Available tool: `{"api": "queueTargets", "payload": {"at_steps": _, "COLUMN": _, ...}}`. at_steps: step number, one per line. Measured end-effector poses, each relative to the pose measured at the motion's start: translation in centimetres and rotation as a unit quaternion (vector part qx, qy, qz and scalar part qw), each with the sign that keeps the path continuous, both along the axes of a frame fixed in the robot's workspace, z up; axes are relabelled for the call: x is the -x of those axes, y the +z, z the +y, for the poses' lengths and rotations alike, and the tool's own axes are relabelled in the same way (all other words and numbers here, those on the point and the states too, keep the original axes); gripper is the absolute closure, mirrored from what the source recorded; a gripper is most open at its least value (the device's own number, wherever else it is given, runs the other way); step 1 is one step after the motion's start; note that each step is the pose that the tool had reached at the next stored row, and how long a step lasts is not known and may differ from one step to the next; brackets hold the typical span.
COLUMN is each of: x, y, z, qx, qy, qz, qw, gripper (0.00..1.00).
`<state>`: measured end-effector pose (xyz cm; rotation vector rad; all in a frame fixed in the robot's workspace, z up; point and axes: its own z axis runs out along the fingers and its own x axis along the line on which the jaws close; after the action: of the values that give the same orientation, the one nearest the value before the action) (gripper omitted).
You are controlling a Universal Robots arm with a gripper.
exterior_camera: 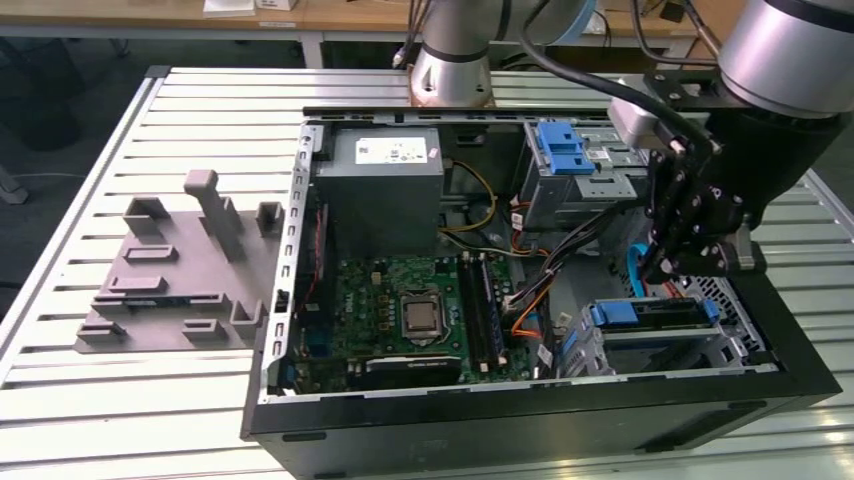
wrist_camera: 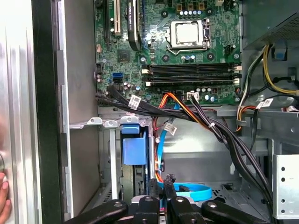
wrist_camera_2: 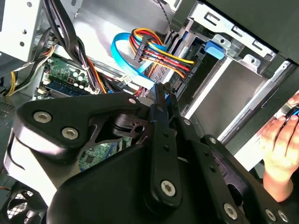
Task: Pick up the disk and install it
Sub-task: 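Insert the second disk wire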
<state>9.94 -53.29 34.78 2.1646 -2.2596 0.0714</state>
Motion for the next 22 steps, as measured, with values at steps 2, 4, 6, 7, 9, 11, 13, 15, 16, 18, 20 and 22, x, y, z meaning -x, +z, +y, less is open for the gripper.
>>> {"api": "queueTargets", "payload": {"at_steps": 2, "x": 0.00, "y": -0.07, "z": -0.11, "qx": -0.0019, "qy": 0.000, "qz": 0.0000, "qw": 1.0000, "gripper": 0.84}}
{"api": "queueTargets", "payload": {"at_steps": 4, "x": 0.00, "y": -0.19, "z": -0.37, "qx": -0.0060, "qy": 0.000, "qz": 0.0000, "qw": 1.0000, "gripper": 0.84}}
{"api": "queueTargets", "payload": {"at_steps": 6, "x": 0.00, "y": -0.34, "z": -0.57, "qx": -0.0110, "qy": 0.000, "qz": 0.0000, "qw": 0.9999, "gripper": 0.84}}
{"api": "queueTargets", "payload": {"at_steps": 7, "x": 0.00, "y": -0.43, "z": -0.66, "qx": -0.0132, "qy": 0.000, "qz": 0.0000, "qw": 0.9999, "gripper": 0.84}}
{"api": "queueTargets", "payload": {"at_steps": 9, "x": 0.00, "y": -0.61, "z": -0.84, "qx": -0.0155, "qy": 0.000, "qz": -0.0001, "qw": 0.9999, "gripper": 0.84}}
{"api": "queueTargets", "payload": {"at_steps": 11, "x": 0.00, "y": -0.76, "z": -1.09, "qx": -0.0165, "qy": 0.000, "qz": 0.0000, "qw": 0.9999, "gripper": 0.84}}
{"api": "queueTargets", "payload": {"at_steps": 13, "x": 0.00, "y": -0.88, "z": -1.35, "qx": -0.0178, "qy": 0.000, "qz": 0.0000, "qw": 0.9998, "gripper": 0.84}}
{"api": "queueTargets", "payload": {"at_steps": 15, "x": 0.00, "y": -0.97, "z": -1.61, "qx": -0.0199, "qy": 0.000, "qz": -0.0001, "qw": 0.9998, "gripper": 0.84}}
{"api": "queueTargets", "payload": {"at_steps": 16, "x": 0.00, "y": -1.01, "z": -1.75, "qx": -0.0211, "qy": 0.000, "qz": -0.0001, "qw": 0.9998, "gripper": 0.84}}
{"api": "queueTargets", "payload": {"at_steps": 18, "x": 0.00, "y": -1.08, "z": -2.06, "qx": -0.0238, "qy": 0.000, "qz": -0.0001, "qw": 0.9997, "gripper": 0.84}}
{"api": "queueTargets", "payload": {"at_steps": 20, "x": 0.00, "y": -1.10, "z": -2.27, "qx": -0.0269, "qy": 0.000, "qz": -0.0001, "qw": 0.9996, "gripper": 0.84}}
{"api": "queueTargets", "payload": {"at_steps": 22, "x": 0.00, "y": -1.12, "z": -2.32, "qx": -0.0279, "qy": 0.000, "qz": -0.0001, "qw": 0.9996, "gripper": 0.84}}
